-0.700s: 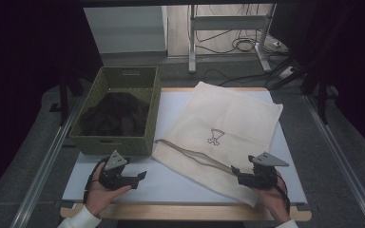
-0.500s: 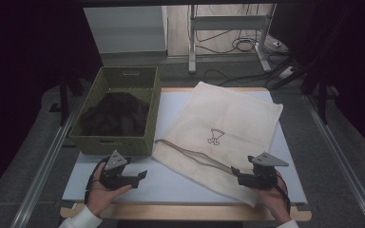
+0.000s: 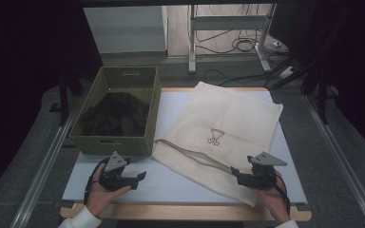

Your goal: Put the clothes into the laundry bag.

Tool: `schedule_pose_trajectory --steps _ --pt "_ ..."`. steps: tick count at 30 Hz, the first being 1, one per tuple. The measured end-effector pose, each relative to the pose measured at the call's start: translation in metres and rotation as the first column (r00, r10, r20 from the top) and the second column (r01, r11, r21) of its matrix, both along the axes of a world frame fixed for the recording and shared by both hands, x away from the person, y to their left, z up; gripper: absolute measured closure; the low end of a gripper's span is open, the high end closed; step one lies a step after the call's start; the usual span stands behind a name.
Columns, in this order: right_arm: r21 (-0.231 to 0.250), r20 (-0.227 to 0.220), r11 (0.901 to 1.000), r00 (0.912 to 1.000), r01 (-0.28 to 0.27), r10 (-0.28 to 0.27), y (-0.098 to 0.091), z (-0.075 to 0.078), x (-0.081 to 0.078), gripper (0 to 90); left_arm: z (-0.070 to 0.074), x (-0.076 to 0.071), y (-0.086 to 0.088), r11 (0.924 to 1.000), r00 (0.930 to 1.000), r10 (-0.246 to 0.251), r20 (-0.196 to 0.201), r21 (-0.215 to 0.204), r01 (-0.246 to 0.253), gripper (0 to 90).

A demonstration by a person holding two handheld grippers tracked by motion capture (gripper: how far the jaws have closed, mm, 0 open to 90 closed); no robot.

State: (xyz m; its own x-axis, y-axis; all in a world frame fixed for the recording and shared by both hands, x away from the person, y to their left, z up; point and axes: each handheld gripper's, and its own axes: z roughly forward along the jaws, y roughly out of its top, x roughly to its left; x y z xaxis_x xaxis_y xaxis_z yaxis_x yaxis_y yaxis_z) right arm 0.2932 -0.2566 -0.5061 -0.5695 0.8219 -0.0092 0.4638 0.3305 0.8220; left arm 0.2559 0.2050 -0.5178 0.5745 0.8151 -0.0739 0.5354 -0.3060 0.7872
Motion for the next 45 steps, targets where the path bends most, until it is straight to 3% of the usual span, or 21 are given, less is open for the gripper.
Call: schedule_pose_trajectory --steps 3,9,16,26,29,34,41,45 --pt "0.016 -0.008 0.9998 0.9999 -0.008 0.008 0.001 0.001 0.001 25.2 -0.002 0.001 0.001 0.9999 0.9997 0.014 -0.02 -0.001 -0.014 19.6" --pt "0.011 -0.023 0.9997 0.9995 -0.02 0.02 0.003 0.001 0.001 25.0 0.001 0.0 0.0 0.9998 0.9999 0.016 -0.002 0.011 -0.016 19.5" --pt "-0.009 -0.038 0.9996 0.9989 -0.027 0.026 0.012 0.003 0.004 25.1 -0.003 -0.001 -0.002 0.9993 0.9999 -0.009 -0.008 0.037 0.009 19.1" --pt "-0.011 -0.073 0.998 0.9955 -0.062 0.061 0.023 0.017 0.012 31.0 -0.003 0.002 -0.001 0.9991 0.9998 0.015 -0.009 0.041 -0.015 20.3" --pt "-0.035 -0.091 0.9975 0.9942 -0.062 0.059 0.026 0.023 0.016 32.6 -0.004 0.001 -0.001 0.9991 0.9998 0.013 -0.013 0.04 -0.013 20.2" --pt "-0.034 -0.099 0.9985 0.9942 -0.044 0.04 0.029 0.028 0.021 32.6 -0.003 0.0 0.0 0.9992 0.9999 0.006 -0.009 0.039 -0.006 20.2" --pt "-0.092 -0.111 0.9916 0.9905 -0.091 0.081 0.05 0.046 0.034 34.1 -0.003 0.001 0.001 0.9991 1.0 0.008 0.002 0.041 -0.008 20.0" --pt "-0.112 -0.123 0.9881 0.9882 -0.105 0.091 0.057 0.049 0.041 34.5 -0.003 0.001 0.001 0.9991 1.0 0.001 -0.002 0.043 -0.001 19.9"
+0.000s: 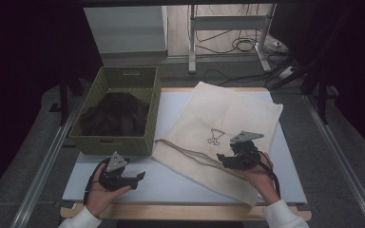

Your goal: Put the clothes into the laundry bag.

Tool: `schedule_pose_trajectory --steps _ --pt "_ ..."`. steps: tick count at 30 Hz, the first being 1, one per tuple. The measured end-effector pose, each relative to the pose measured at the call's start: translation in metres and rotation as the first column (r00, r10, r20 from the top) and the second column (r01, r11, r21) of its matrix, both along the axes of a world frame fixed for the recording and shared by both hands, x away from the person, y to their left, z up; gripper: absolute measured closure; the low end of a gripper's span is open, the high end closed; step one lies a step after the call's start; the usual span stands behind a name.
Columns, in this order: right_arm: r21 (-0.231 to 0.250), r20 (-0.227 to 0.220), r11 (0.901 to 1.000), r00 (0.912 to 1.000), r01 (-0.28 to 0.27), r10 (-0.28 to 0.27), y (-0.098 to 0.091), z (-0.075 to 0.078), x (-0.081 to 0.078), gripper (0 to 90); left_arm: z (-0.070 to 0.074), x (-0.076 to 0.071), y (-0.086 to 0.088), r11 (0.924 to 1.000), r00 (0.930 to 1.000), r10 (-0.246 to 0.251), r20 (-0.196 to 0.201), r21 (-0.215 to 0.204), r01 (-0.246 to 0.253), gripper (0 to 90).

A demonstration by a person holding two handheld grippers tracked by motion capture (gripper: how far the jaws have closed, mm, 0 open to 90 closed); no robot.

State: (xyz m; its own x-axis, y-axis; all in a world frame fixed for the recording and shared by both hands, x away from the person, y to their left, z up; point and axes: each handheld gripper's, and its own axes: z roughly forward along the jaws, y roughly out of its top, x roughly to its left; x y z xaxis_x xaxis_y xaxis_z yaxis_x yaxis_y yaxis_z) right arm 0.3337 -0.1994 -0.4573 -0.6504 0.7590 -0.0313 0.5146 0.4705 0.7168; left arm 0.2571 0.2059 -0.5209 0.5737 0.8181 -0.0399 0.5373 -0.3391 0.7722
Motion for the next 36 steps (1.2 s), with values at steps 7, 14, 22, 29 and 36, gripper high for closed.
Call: schedule_pose_trajectory --steps 7,14,22,29,36 --pt "-0.017 -0.036 0.9998 0.9993 -0.012 0.012 0.016 0.0 0.015 34.7 0.001 0.0 -0.003 1.0 1.0 -0.009 0.001 -0.002 0.009 19.9" --pt "-0.031 -0.079 0.9991 0.9965 -0.028 0.025 0.03 -0.009 0.03 34.5 0.001 0.002 -0.005 0.9999 0.9999 -0.015 -0.004 0.004 0.015 20.4" --pt "-0.051 -0.128 0.9964 0.9899 -0.068 0.061 0.047 -0.013 0.048 34.5 -0.001 0.005 -0.007 0.9997 0.9997 -0.022 -0.014 0.008 0.022 20.4" --pt "-0.073 -0.125 0.9928 0.9885 -0.095 0.085 0.059 -0.02 0.058 33.8 -0.003 0.006 -0.007 0.9997 0.9993 -0.022 -0.031 -0.008 0.022 20.8" --pt "-0.121 -0.149 0.9862 0.9843 -0.113 0.094 0.056 -0.025 0.057 37.5 -0.005 0.008 -0.01 0.9999 0.9991 -0.015 -0.039 -0.001 0.014 21.3"
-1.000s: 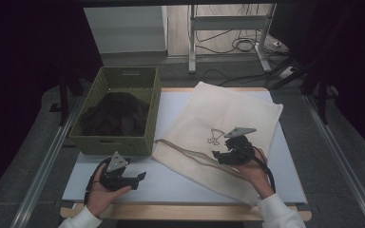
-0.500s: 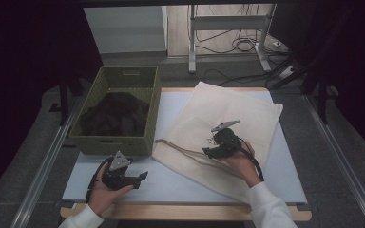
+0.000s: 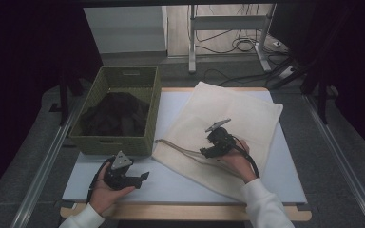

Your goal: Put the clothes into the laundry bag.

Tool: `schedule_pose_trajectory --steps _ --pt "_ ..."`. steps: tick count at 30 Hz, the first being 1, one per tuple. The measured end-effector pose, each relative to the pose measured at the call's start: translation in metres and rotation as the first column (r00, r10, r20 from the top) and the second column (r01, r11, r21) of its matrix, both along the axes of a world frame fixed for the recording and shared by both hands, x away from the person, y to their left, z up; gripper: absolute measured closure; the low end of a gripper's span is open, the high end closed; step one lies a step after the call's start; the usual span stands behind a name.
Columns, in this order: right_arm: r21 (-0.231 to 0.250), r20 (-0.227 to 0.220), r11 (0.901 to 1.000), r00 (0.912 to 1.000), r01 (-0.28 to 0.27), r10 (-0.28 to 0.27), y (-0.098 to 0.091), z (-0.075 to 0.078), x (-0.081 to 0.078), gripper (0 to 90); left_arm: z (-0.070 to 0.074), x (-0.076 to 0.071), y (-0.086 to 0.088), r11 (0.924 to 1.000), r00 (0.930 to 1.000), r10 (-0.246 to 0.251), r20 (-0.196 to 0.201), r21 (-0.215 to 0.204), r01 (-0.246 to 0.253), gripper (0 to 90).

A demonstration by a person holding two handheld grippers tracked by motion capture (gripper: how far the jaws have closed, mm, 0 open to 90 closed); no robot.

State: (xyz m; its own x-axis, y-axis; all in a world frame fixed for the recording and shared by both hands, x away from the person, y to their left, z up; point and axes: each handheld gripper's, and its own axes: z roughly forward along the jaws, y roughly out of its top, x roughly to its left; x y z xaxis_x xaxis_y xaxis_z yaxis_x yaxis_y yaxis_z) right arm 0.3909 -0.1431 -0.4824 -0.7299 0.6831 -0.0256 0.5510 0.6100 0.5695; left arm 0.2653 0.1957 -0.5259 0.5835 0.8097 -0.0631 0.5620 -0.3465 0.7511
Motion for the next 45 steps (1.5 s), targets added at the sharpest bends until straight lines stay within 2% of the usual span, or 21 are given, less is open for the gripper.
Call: schedule_pose_trajectory --steps 7,14,17,24,29,35,45 --pt "-0.017 -0.043 0.9998 0.999 -0.013 0.013 -0.001 -0.007 0.003 39.6 -0.003 0.003 -0.002 1.0 0.9992 0.004 -0.04 0.003 -0.004 21.6" --pt "-0.055 -0.081 0.9981 0.9964 -0.028 0.024 0.003 -0.017 0.007 43.3 -0.003 0.003 -0.002 0.9999 0.999 0.013 -0.044 0.008 -0.013 20.7" --pt "-0.074 -0.091 0.9967 0.9955 -0.034 0.027 0.006 -0.021 0.007 48.6 -0.004 0.003 -0.002 0.9997 0.9986 0.022 -0.048 0.014 -0.021 20.3" --pt "-0.105 -0.073 0.9943 0.9972 -0.023 0.015 0.007 -0.023 0.008 63.9 -0.005 0.005 0.001 0.999 0.9972 0.045 -0.061 0.011 -0.044 20.9" --pt "-0.096 -0.07 0.9953 0.9975 -0.01 0.003 0.004 -0.022 0.011 74.6 -0.004 0.005 0.0 0.9993 0.998 0.035 -0.053 0.014 -0.034 21.4" --pt "-0.082 -0.077 0.9965 0.9969 -0.018 0.011 0.002 -0.02 0.014 82.5 -0.004 0.005 0.0 0.9995 0.9982 0.027 -0.053 0.017 -0.026 22.0" --pt "-0.048 -0.081 0.9987 0.9966 -0.019 0.015 -0.002 -0.01 0.017 85.8 -0.004 0.005 0.0 0.9996 0.9987 0.022 -0.046 0.018 -0.021 22.0"
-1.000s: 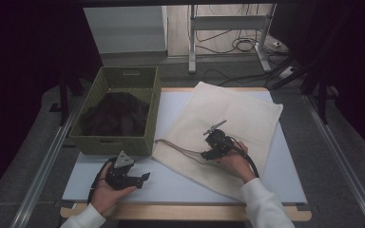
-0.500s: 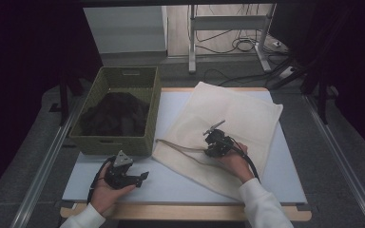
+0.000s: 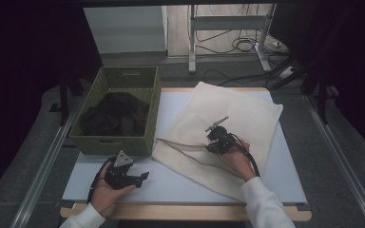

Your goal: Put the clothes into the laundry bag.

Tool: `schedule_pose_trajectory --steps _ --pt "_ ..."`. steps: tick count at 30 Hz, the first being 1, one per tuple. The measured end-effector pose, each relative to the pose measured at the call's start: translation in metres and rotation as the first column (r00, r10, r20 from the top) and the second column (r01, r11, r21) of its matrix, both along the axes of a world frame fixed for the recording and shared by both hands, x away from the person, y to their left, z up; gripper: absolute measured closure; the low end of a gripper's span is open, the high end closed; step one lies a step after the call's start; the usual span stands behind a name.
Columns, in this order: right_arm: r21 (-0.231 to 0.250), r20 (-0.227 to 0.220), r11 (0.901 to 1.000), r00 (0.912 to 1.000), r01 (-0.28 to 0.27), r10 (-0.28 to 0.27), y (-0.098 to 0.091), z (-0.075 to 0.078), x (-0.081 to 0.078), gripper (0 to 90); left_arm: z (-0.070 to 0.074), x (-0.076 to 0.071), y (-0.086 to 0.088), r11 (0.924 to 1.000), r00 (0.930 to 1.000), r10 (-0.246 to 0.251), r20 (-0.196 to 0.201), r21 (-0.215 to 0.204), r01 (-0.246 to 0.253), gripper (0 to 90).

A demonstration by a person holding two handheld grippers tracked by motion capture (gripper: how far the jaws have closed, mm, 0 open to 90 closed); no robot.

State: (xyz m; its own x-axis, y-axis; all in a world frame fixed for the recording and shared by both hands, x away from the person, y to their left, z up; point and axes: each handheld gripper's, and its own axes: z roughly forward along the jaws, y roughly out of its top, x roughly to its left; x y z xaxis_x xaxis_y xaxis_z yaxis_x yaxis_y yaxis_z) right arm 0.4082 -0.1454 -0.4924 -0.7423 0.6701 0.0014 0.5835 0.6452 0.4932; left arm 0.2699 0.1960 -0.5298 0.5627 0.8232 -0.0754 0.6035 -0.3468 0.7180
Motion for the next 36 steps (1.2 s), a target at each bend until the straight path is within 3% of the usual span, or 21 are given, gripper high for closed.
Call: schedule_pose_trajectory --steps 6,12,27,36 --pt "0.007 0.021 1.0 0.9998 0.0 0.0 0.0 0.011 0.001 85.9 0.001 0.0 0.0 1.0 1.0 -0.004 0.001 0.002 0.004 21.9" --pt "0.046 0.028 0.9989 0.9996 0.009 -0.01 -0.004 0.024 0.003 85.9 0.002 0.0 0.001 1.0 1.0 -0.002 0.005 -0.002 0.002 22.0" --pt "0.104 0.019 0.9946 0.9998 0.003 -0.005 -0.011 0.05 0.012 85.9 0.004 -0.003 0.0 0.9999 0.9997 -0.014 0.019 0.0 0.014 22.2" --pt "0.153 0.052 0.9882 0.9984 0.011 -0.019 -0.021 0.068 0.013 85.9 0.003 -0.002 -0.001 1.0 0.9996 -0.005 0.027 -0.002 0.005 22.3"
